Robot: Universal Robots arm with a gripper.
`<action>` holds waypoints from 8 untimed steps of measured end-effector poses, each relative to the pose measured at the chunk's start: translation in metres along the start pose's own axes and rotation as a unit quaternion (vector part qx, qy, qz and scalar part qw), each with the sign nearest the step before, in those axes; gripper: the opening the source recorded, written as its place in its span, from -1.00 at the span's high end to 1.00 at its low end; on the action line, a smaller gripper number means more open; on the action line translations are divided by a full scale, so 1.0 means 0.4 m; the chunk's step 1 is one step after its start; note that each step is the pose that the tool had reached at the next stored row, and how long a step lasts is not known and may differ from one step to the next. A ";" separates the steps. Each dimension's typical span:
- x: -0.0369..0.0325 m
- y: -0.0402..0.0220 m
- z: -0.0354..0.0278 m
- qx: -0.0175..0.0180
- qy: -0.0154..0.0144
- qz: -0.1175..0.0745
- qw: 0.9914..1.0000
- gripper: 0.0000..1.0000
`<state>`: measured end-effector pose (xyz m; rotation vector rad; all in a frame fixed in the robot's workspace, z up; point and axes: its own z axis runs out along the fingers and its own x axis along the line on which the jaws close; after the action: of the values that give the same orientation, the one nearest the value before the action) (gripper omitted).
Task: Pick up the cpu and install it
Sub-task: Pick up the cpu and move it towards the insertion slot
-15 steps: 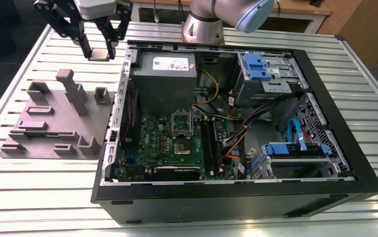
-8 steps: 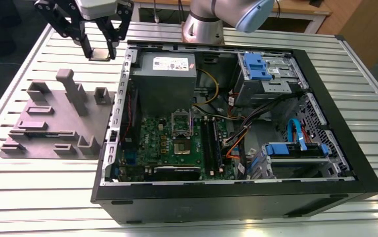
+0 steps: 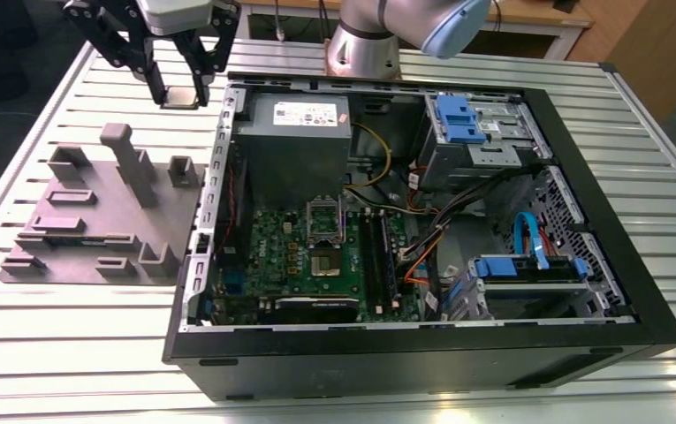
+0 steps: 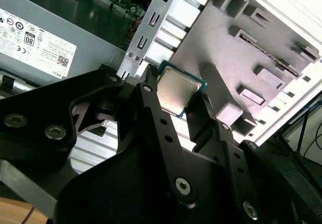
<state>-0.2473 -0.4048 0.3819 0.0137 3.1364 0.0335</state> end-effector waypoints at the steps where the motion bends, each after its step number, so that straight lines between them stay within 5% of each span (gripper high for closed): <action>1: -0.001 0.000 0.000 0.000 0.000 0.000 1.000 0.06; 8: -0.005 0.000 0.000 0.000 0.000 0.000 1.000 0.06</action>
<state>-0.2452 -0.4048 0.3819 0.0138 3.1364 0.0335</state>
